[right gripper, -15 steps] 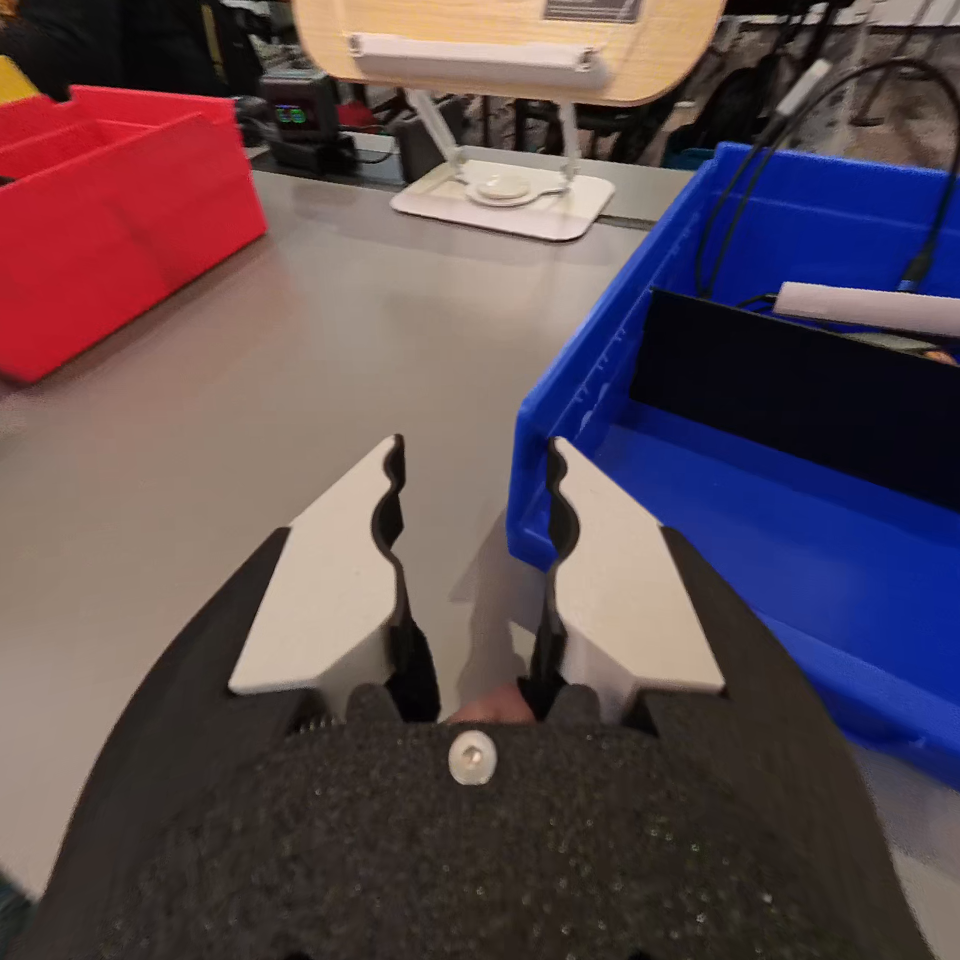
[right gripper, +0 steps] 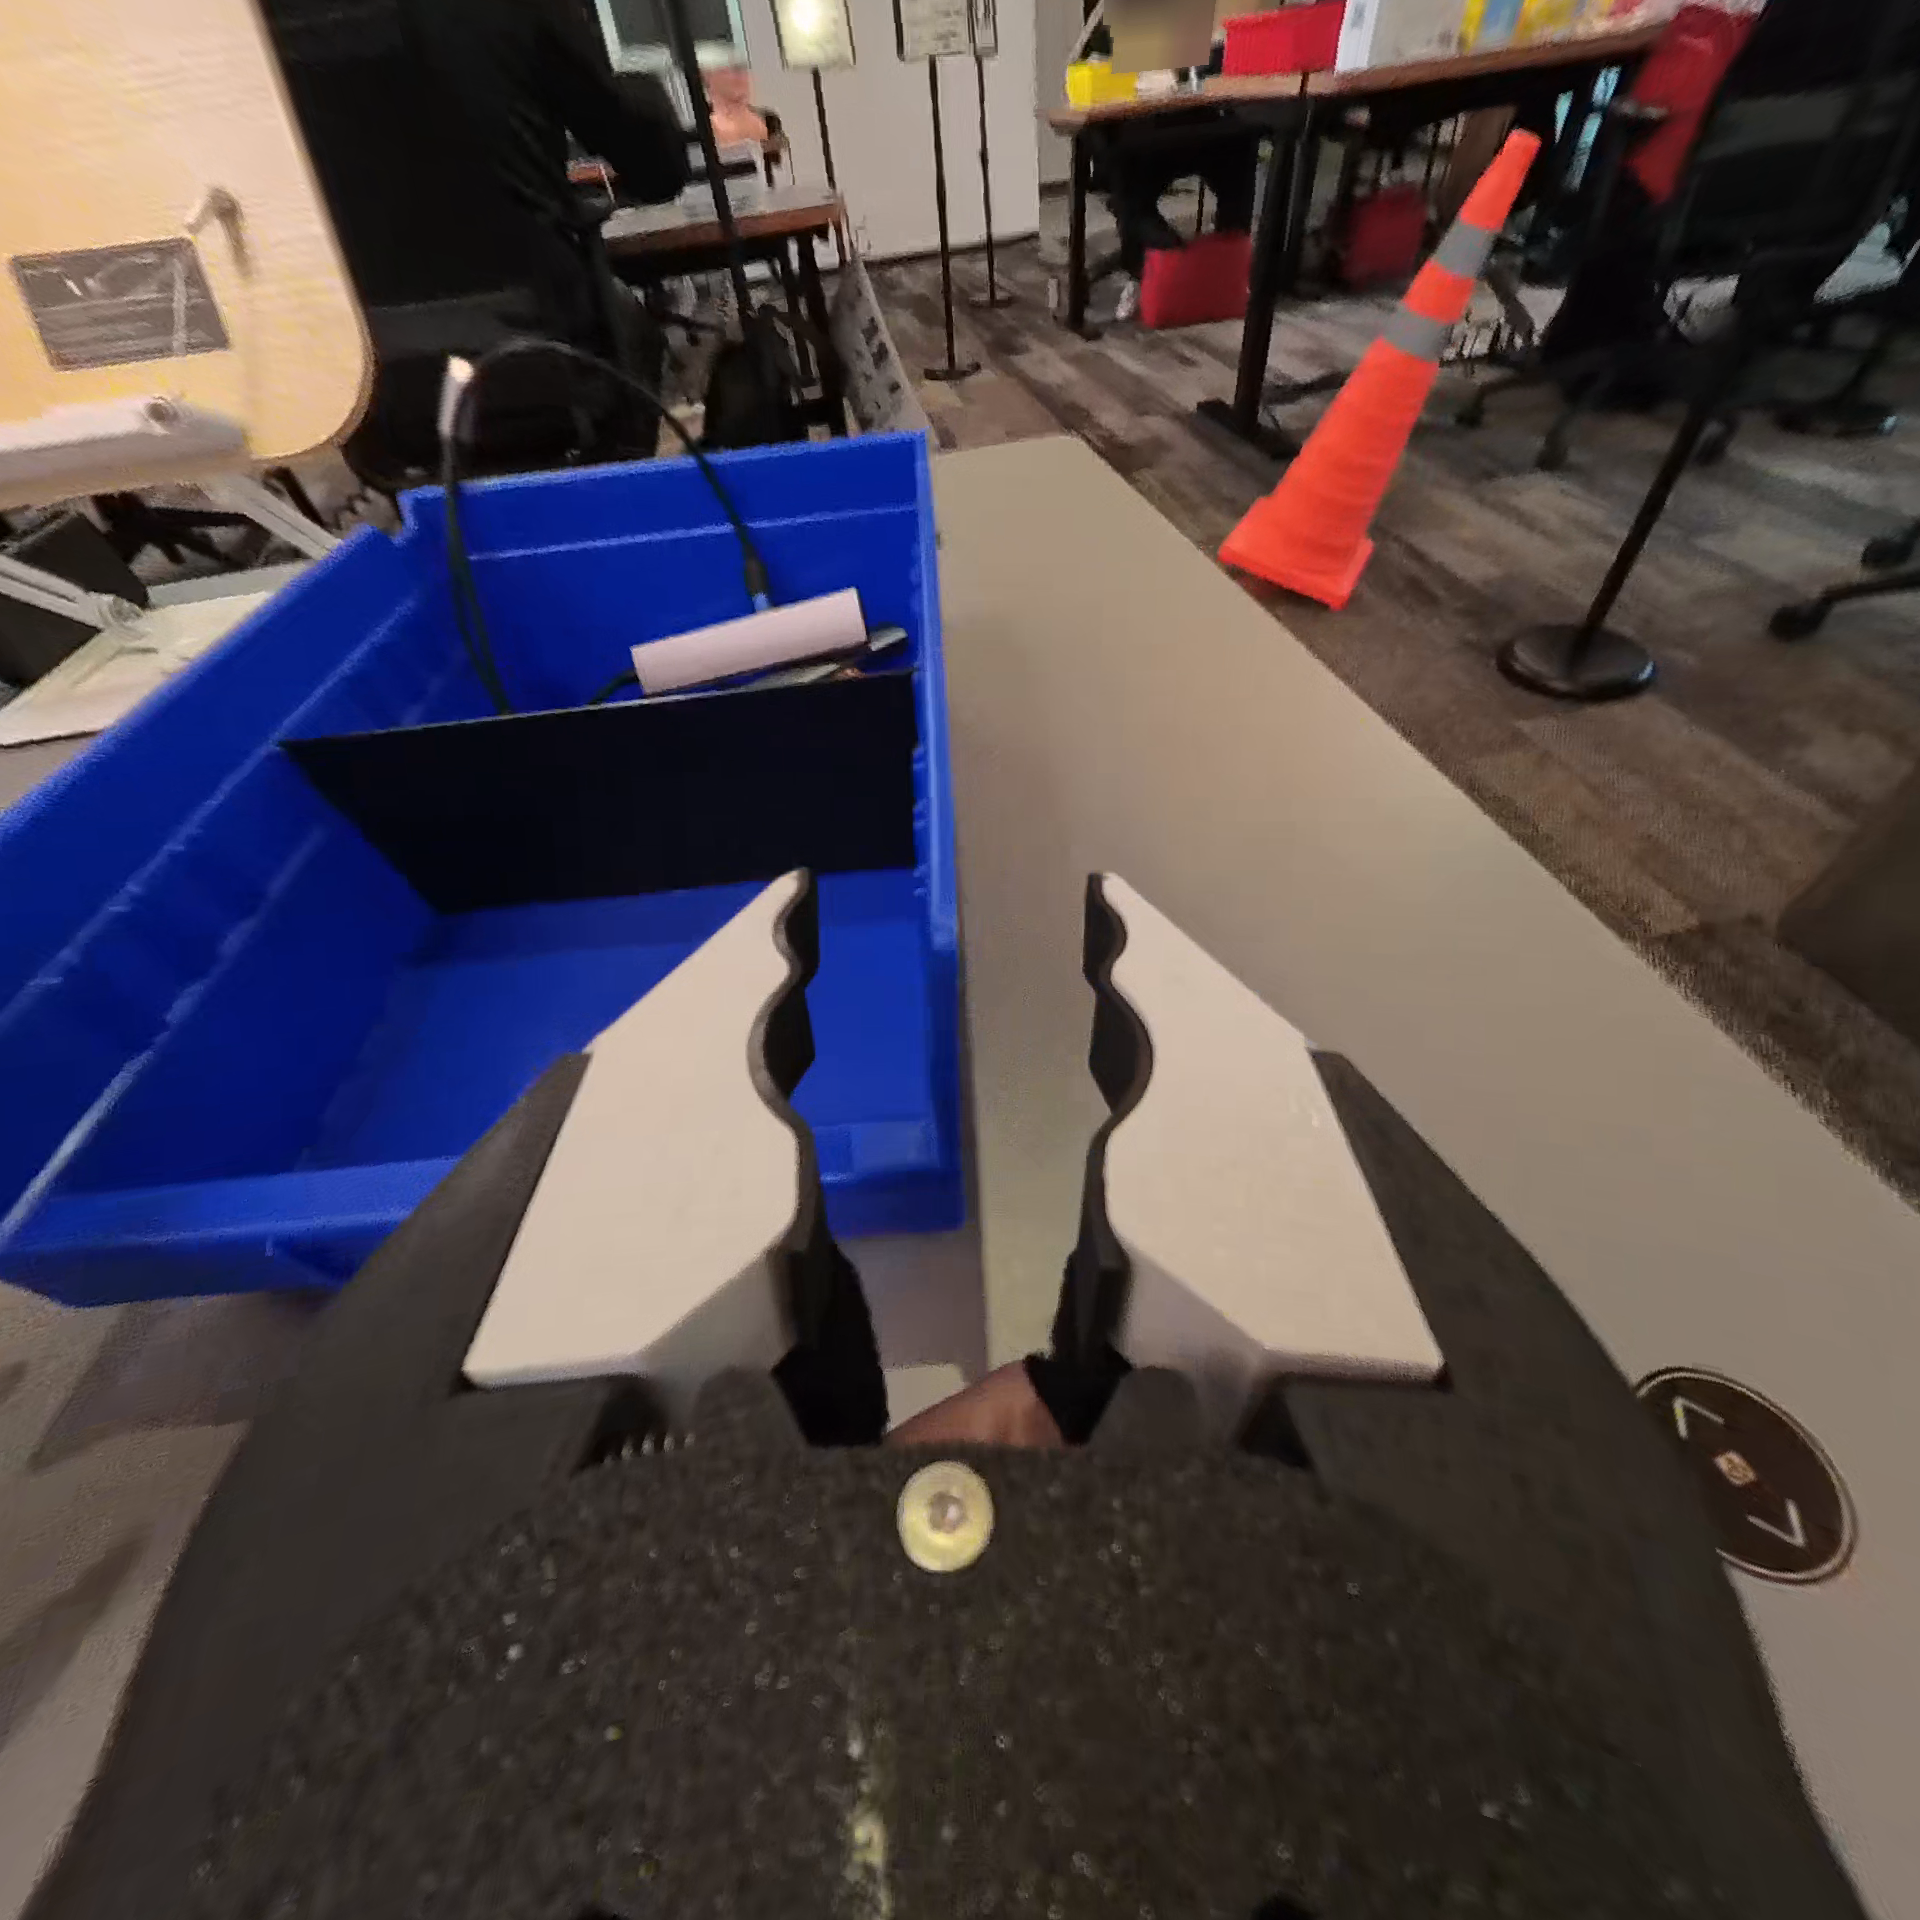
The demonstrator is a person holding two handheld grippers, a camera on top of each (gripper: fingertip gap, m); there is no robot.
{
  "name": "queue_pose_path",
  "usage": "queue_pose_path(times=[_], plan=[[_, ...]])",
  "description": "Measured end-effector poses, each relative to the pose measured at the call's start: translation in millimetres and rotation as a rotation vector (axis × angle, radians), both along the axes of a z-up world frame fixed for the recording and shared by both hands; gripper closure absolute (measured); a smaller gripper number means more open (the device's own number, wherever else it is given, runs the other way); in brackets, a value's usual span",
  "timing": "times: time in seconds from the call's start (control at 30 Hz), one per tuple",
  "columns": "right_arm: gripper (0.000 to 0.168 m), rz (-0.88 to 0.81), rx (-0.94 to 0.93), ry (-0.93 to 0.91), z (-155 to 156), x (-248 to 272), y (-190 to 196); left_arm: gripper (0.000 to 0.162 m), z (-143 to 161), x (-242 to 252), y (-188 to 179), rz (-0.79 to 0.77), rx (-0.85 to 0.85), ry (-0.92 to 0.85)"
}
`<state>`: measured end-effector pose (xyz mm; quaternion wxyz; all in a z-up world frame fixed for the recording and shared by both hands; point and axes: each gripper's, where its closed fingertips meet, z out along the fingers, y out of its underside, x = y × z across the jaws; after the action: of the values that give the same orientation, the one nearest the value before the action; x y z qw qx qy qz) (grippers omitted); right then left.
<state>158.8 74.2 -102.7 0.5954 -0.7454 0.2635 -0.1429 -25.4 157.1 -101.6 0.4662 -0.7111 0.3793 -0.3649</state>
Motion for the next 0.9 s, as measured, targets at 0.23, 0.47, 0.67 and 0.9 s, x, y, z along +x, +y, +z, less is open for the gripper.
queue_pose_path(times=[0.23, 0.47, 0.67, 0.9], plan=[[0.162, -0.014, -0.004, 0.109, -18.2, 11.0, 26.9, 0.136, -35.7, 32.0, 30.0, 0.091, -0.053, 0.123], [0.165, 0.029, -0.001, -0.030, 13.7, -55.3, 54.1, 0.158, -16.8, -40.5, 62.8, 0.317, 0.062, 0.173], [0.164, 0.165, -0.048, -0.090, 13.6, -160.0, 100.7, 0.158, -4.8, -156.4, 89.9, 0.444, 0.114, 0.206], [0.164, 0.258, -0.060, -0.012, -15.7, -218.5, 152.5, 0.158, -29.9, -220.6, 124.0, 0.524, 0.049, 0.243]])
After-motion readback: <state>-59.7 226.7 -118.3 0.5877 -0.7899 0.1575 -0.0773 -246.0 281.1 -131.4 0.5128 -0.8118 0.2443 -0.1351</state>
